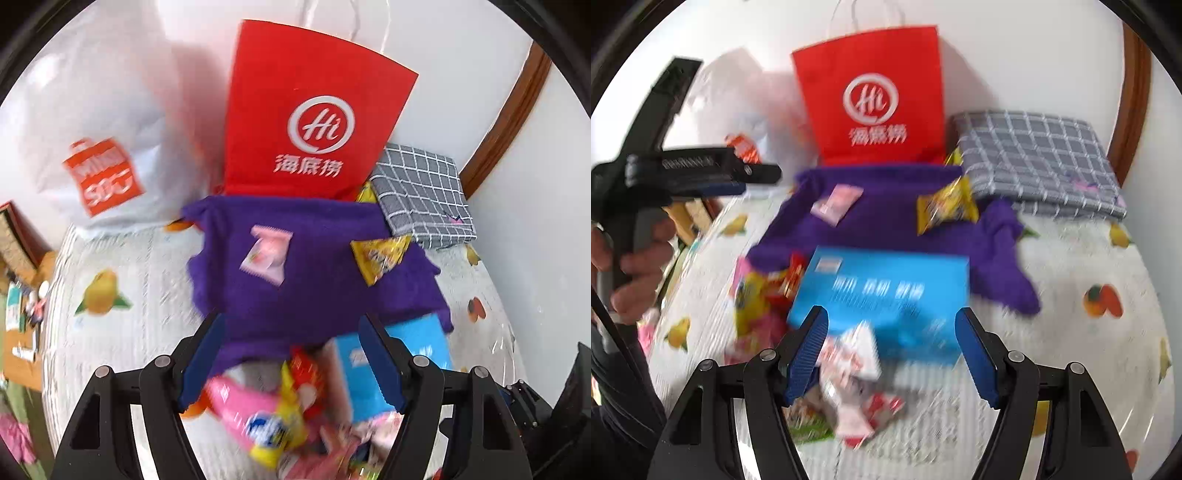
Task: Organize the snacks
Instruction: 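Withdraw both tools back toward the snack pile, then grasp the pink wafer pack with the right gripper while the left gripper grasps the pink wrapped snack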
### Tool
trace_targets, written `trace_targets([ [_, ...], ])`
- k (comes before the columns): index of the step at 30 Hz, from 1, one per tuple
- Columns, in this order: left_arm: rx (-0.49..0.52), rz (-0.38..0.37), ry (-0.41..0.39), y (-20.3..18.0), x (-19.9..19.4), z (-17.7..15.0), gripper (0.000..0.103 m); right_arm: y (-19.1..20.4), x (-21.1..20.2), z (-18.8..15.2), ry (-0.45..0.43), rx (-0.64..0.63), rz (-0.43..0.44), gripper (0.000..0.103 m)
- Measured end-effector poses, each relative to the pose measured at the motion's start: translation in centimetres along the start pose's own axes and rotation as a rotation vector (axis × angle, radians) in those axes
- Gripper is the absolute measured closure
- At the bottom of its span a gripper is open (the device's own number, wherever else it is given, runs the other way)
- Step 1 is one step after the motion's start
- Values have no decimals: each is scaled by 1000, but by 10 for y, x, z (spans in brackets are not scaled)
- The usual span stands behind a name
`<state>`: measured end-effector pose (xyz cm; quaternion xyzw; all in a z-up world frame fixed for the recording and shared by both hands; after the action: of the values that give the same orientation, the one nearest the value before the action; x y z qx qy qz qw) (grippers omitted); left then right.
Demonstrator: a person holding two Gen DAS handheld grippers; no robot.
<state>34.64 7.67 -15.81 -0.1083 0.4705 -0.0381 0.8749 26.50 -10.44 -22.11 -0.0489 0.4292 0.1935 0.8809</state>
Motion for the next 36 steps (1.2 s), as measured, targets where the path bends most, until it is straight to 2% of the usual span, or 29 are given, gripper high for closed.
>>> trace_targets([
  [8, -58, 26, -2, 28, -32, -50, 30, 26, 11, -44, 45, -66, 23, 33],
  [19, -104, 58, 21, 47, -33, -105, 30, 38, 54, -55, 85, -125, 23, 34],
  [21, -103, 56, 29, 45, -32, -112, 30, 41, 63, -57, 98, -130, 29, 43],
  [23, -91, 61, 31, 43, -33, -117, 30, 42, 64, -58, 92, -138, 21, 68],
  [24, -83, 66, 28, 42, -34, -119, 30, 42, 62, -58, 82, -140, 20, 71],
  [29, -64, 49, 19, 29, -35, -128, 30, 41, 23, -53, -1, -117, 45, 71],
  [36, -24, 5, 40, 0, -16, -152, 30, 13, -15, -66, -78, -76, -20, 71],
])
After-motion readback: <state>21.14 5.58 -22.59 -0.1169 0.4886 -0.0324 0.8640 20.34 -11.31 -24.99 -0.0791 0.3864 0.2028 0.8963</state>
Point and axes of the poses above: each gripper's, at about its wrist camera, not at the fingertips, and x roughly the way its jaws point, y to its left, z to its top, the point moved 10 cm from there along x, roughly the way its jaws point, and after that the axes turned 2 degrees about -x, right-handed, at the moved point
